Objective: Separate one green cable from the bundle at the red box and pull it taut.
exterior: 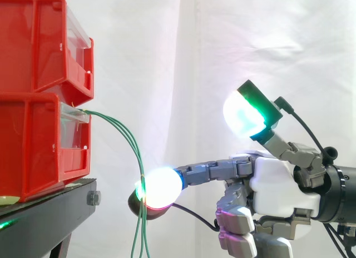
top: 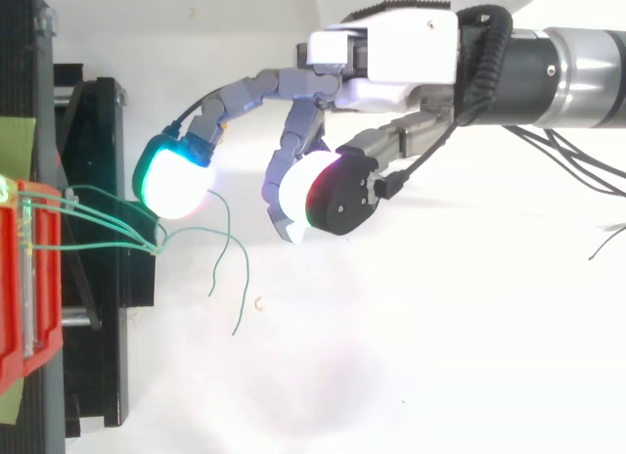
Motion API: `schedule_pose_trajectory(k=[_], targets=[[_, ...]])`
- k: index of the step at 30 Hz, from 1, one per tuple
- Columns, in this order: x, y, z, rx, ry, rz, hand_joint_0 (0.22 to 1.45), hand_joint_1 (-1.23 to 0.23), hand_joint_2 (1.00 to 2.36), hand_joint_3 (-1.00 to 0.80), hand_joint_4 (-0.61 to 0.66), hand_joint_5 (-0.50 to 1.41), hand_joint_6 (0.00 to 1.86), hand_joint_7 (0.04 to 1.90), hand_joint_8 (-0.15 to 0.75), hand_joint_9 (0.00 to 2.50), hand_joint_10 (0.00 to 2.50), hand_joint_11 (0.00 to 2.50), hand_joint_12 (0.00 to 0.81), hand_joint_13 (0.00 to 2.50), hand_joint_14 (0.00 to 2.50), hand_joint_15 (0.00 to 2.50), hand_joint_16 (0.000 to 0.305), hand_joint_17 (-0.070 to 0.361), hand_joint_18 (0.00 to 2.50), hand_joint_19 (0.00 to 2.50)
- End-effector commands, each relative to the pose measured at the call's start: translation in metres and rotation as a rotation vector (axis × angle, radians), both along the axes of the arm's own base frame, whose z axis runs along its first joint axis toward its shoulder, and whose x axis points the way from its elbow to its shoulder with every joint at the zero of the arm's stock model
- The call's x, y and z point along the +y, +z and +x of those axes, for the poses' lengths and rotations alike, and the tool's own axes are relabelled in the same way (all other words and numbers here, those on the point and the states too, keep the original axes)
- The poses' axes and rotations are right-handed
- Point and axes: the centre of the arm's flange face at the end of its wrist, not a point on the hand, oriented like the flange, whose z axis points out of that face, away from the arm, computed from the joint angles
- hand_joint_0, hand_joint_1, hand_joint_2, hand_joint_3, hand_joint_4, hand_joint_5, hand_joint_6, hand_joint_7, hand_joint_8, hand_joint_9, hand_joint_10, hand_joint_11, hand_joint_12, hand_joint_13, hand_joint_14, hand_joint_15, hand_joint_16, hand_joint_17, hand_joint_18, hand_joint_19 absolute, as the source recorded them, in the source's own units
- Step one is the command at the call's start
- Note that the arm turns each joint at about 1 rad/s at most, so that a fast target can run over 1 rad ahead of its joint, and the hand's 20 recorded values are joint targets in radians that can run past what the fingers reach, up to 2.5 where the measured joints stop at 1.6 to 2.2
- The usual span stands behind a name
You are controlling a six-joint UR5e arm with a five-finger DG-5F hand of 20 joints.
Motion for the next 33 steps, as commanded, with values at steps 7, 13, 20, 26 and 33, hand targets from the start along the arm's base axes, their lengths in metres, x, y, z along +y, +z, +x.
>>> schedule_pose_trajectory(k=[7,13,20,26,33], targets=[[0.007,0.005,0.006,-0.009,-0.012,0.005,0.34,-0.42,1.00,-0.50,0.13,-0.25,0.50,0.61,0.345,1.17,0.02,0.83,0.475,1.18,0.02,0.81,0.095,0.215,1.74,0.68],[0.011,-0.005,0.009,-0.015,-0.015,0.007,0.34,-0.42,1.00,-0.50,0.13,-0.25,0.50,0.61,0.341,1.17,0.02,0.84,0.472,1.18,0.02,0.80,0.096,0.217,1.75,0.69],[0.017,-0.003,0.010,-0.022,-0.026,0.007,0.34,-0.42,1.00,-0.50,0.13,-0.25,0.50,0.61,0.344,1.18,0.02,0.85,0.474,1.18,0.02,0.81,0.097,0.217,1.75,0.69],[0.025,-0.004,0.012,-0.020,-0.032,0.008,0.34,-0.42,1.00,-0.50,0.13,-0.25,0.50,0.61,0.345,1.18,0.02,0.84,0.474,1.18,0.02,0.81,0.096,0.217,1.75,0.69],[0.034,-0.004,0.014,-0.023,-0.048,0.010,0.34,-0.42,1.00,-0.50,0.13,-0.25,0.50,0.61,0.346,1.18,0.01,0.85,0.472,1.18,0.02,0.81,0.096,0.217,1.75,0.69]])
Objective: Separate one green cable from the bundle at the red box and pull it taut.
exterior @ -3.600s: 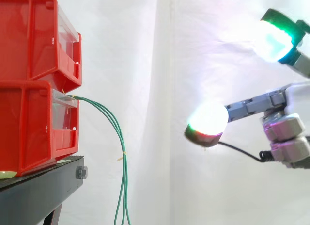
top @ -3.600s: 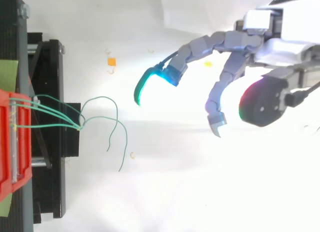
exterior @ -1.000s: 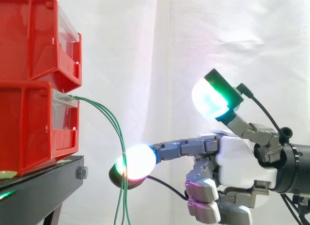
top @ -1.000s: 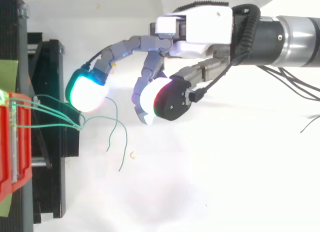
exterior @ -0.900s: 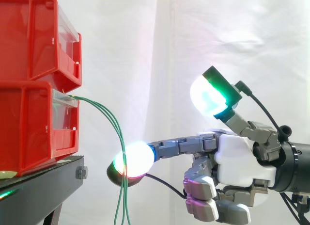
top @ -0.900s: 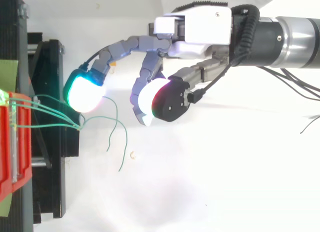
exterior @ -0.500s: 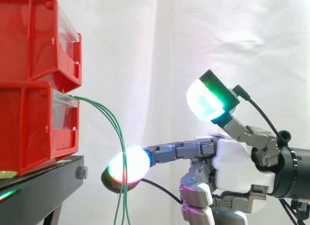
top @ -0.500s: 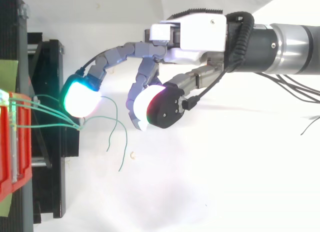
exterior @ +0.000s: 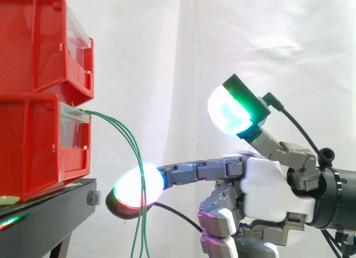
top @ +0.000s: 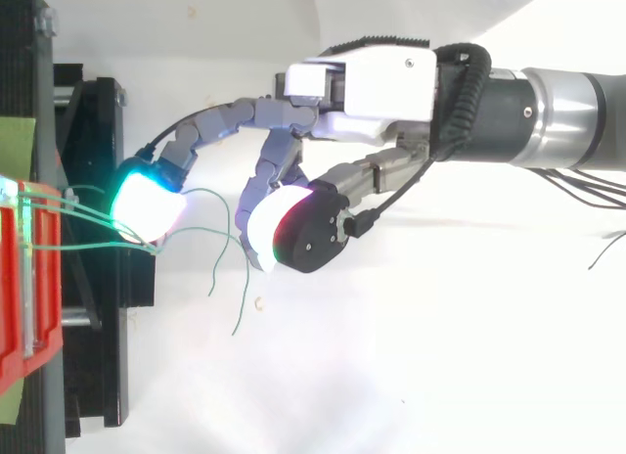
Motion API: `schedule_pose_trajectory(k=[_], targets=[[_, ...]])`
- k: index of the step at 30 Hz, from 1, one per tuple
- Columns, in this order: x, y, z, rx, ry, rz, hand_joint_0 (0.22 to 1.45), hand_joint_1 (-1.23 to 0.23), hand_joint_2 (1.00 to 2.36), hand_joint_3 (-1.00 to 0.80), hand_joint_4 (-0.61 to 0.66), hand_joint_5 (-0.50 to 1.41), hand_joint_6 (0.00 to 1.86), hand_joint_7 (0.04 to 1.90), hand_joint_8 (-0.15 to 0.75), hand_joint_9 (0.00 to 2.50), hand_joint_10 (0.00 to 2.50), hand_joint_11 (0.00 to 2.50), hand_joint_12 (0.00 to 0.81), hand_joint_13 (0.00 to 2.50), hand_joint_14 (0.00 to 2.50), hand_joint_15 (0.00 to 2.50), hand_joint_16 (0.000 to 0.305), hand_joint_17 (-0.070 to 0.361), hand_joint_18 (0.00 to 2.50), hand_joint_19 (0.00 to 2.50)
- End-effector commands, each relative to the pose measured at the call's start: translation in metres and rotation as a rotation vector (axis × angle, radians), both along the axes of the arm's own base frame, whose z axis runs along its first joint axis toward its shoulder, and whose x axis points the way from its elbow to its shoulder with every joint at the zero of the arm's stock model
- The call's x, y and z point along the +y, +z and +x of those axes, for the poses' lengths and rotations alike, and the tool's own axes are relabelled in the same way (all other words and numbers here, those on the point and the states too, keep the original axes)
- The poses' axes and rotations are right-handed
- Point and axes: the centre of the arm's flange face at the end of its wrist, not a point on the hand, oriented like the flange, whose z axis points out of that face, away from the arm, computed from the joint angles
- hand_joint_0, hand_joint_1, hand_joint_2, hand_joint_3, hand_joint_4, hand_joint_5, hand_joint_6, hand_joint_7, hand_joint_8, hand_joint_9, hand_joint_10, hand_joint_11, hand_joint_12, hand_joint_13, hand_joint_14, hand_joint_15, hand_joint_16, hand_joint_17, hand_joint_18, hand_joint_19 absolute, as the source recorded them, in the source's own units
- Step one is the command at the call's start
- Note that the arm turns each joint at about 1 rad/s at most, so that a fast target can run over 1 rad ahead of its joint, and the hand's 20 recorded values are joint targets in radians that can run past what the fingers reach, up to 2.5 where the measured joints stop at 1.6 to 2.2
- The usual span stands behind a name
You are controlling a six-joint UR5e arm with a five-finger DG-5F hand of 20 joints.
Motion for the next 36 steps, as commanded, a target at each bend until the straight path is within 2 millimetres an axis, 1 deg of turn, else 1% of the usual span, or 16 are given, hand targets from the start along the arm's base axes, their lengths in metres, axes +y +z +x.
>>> schedule_pose_trajectory(k=[1,20,25,31,36], targets=[[0.004,0.000,0.001,0.000,-0.003,-0.002,0.34,-0.42,1.00,-0.50,0.13,-0.25,0.50,0.61,0.345,1.18,0.02,0.84,0.476,1.18,0.02,0.81,0.096,0.217,1.75,0.69],[0.035,0.000,0.006,-0.003,-0.052,-0.015,0.34,-0.42,1.00,-0.50,0.13,-0.25,0.50,0.61,0.341,1.18,0.02,0.84,0.475,1.18,0.02,0.80,0.096,0.217,1.74,0.69],[0.038,-0.001,0.006,0.002,-0.064,-0.013,0.34,-0.42,1.00,-0.50,0.13,-0.25,0.50,0.61,0.341,1.18,0.02,0.84,0.473,1.18,0.02,0.81,0.096,0.215,1.73,0.70],[0.039,0.001,0.006,0.003,-0.064,-0.009,0.36,-0.38,1.00,-0.50,0.13,-0.24,0.50,0.61,0.334,1.19,0.02,0.86,0.464,1.18,0.02,0.82,0.094,0.210,1.71,0.73],[0.041,-0.003,0.004,0.030,-0.057,0.011,0.36,-0.38,1.00,-0.50,0.15,-0.23,0.50,0.63,0.330,1.22,0.01,0.88,0.459,1.21,0.02,0.83,0.092,0.208,1.71,0.77]])
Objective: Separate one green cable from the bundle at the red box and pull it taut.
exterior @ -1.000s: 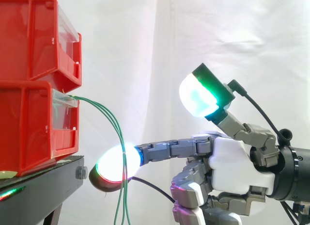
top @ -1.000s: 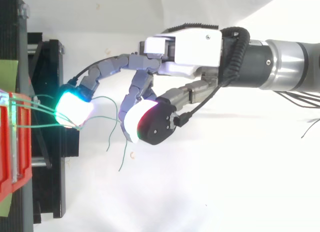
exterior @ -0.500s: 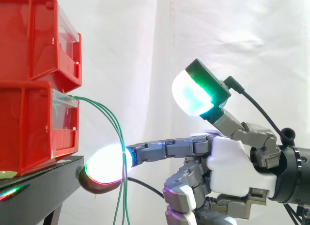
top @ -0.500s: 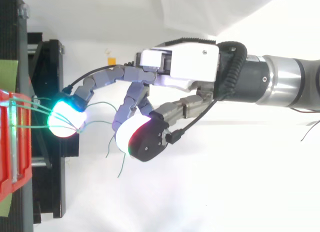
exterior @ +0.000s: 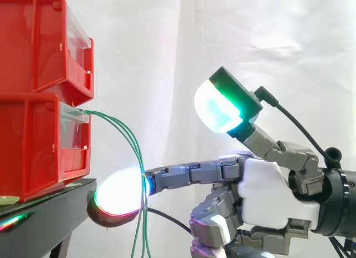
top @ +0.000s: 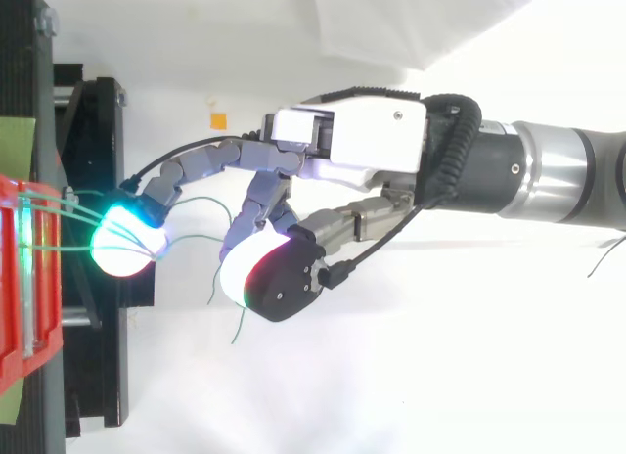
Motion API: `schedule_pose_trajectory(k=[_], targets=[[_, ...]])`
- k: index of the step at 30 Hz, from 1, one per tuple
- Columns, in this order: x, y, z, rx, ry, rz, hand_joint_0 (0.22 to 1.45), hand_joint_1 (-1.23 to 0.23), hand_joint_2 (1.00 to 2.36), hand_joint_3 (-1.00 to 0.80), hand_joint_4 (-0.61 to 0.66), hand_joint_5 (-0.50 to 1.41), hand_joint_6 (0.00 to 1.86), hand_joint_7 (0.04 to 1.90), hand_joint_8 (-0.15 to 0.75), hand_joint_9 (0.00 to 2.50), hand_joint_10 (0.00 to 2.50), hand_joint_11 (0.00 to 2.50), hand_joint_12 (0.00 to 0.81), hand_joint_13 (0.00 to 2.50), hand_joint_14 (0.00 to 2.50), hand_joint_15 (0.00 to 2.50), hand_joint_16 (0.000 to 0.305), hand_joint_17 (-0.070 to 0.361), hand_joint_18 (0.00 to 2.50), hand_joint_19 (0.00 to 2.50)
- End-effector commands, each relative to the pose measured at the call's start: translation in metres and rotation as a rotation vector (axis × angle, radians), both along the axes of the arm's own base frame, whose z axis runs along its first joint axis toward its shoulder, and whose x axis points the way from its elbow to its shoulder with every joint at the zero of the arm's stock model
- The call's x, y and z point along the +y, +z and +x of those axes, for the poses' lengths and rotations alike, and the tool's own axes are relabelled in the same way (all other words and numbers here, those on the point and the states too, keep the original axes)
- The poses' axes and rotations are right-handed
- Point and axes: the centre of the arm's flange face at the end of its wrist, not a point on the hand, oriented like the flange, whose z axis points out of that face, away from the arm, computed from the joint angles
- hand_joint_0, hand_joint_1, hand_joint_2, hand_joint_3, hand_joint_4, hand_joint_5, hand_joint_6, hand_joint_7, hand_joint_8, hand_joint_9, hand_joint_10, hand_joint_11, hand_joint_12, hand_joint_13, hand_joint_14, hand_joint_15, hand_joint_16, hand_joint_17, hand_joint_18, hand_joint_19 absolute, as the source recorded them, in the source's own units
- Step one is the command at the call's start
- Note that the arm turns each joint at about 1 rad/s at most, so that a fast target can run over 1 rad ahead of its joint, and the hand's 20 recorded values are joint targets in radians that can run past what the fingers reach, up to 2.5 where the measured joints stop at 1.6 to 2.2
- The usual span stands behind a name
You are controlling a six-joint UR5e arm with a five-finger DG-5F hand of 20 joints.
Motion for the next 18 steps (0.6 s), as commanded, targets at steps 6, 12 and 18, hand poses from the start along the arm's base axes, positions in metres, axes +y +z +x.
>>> schedule_pose_trajectory(k=[6,12,18], targets=[[0.0040,-0.0042,-0.0030,0.037,0.013,0.053,0.36,-0.38,1.00,-0.50,0.15,-0.23,0.50,0.63,0.329,1.23,0.02,0.88,0.463,1.22,0.02,0.84,0.092,0.208,1.71,0.77],[0.0063,-0.0039,-0.0026,0.038,0.016,0.055,0.36,-0.38,1.00,-0.50,0.15,-0.23,0.50,0.62,0.328,1.22,0.02,0.88,0.460,1.22,0.02,0.83,0.093,0.209,1.71,0.77],[0.0075,-0.0035,-0.0024,0.040,0.017,0.055,0.37,-0.39,1.00,-0.50,0.15,-0.23,0.50,0.63,0.328,1.22,0.02,0.89,0.457,1.22,0.02,0.85,0.092,0.208,1.71,0.77]])
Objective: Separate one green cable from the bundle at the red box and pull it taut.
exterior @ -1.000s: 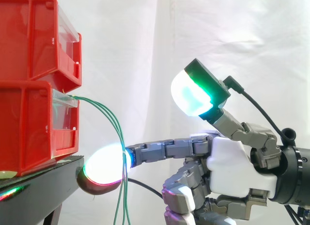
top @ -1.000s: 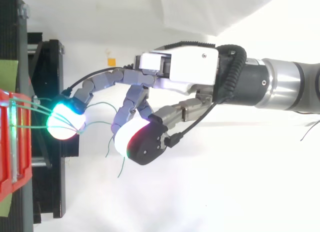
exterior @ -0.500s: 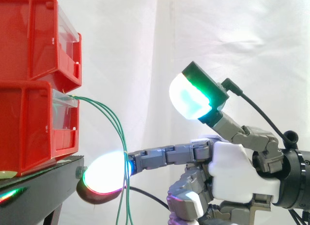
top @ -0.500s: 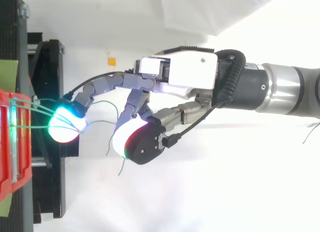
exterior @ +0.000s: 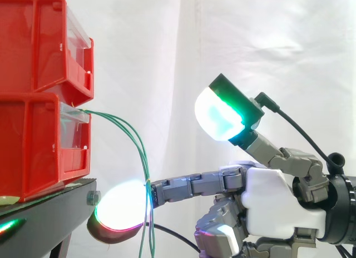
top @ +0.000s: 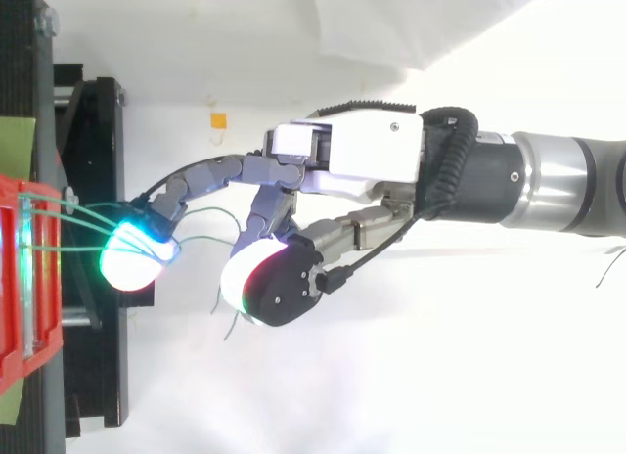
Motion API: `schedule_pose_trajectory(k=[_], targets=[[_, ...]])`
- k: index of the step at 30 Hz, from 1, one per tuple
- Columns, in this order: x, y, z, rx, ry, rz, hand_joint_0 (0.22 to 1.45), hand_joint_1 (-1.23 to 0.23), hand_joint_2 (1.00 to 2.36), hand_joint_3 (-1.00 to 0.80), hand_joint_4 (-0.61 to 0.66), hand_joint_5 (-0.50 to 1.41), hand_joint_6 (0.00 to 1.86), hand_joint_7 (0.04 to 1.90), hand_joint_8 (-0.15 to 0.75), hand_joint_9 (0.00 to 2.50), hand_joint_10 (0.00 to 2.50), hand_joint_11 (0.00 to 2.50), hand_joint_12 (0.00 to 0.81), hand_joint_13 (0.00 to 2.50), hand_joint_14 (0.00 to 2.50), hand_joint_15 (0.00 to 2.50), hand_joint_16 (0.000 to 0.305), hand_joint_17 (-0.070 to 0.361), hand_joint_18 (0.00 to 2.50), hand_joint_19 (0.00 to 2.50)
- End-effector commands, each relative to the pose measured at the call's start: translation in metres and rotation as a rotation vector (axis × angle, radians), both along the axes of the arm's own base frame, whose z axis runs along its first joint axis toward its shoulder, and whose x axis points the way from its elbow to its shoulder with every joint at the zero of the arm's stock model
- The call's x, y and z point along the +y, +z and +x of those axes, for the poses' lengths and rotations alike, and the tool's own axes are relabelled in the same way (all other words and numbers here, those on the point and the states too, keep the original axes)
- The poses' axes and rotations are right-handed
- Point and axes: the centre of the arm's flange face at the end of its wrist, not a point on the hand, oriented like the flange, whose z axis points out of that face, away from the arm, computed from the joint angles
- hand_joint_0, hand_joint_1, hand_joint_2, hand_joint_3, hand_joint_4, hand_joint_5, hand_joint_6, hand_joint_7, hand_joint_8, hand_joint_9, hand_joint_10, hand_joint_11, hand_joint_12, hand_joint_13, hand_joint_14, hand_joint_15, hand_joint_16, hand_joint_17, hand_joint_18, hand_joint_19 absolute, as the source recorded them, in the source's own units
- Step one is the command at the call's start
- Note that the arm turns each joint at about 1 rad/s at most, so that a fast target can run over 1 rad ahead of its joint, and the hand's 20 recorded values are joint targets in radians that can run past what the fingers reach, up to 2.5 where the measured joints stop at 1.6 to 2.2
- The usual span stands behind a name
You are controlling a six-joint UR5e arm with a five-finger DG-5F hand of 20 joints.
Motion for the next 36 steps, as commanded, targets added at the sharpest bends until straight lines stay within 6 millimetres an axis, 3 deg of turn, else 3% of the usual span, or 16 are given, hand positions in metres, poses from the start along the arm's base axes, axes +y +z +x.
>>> schedule_pose_trajectory(k=[1,26,36], targets=[[0.0019,0.0058,0.0032,-0.011,0.001,0.002,0.37,-0.39,1.00,-0.50,0.15,-0.23,0.50,0.63,0.325,1.22,0.02,0.88,0.458,1.22,0.02,0.84,0.092,0.208,1.71,0.77],[0.0081,0.0079,0.0049,0.013,0.011,0.005,0.38,-0.37,1.00,-0.50,0.16,-0.22,0.50,0.62,0.314,1.28,0.01,0.90,0.450,1.27,0.02,0.84,0.090,0.202,1.72,0.80],[0.0079,0.0042,0.0008,0.052,0.021,0.103,0.39,-0.34,1.00,-0.50,0.17,-0.21,0.50,0.63,0.309,1.33,0.02,0.91,0.454,1.32,0.02,0.87,0.090,0.202,1.74,0.80]])
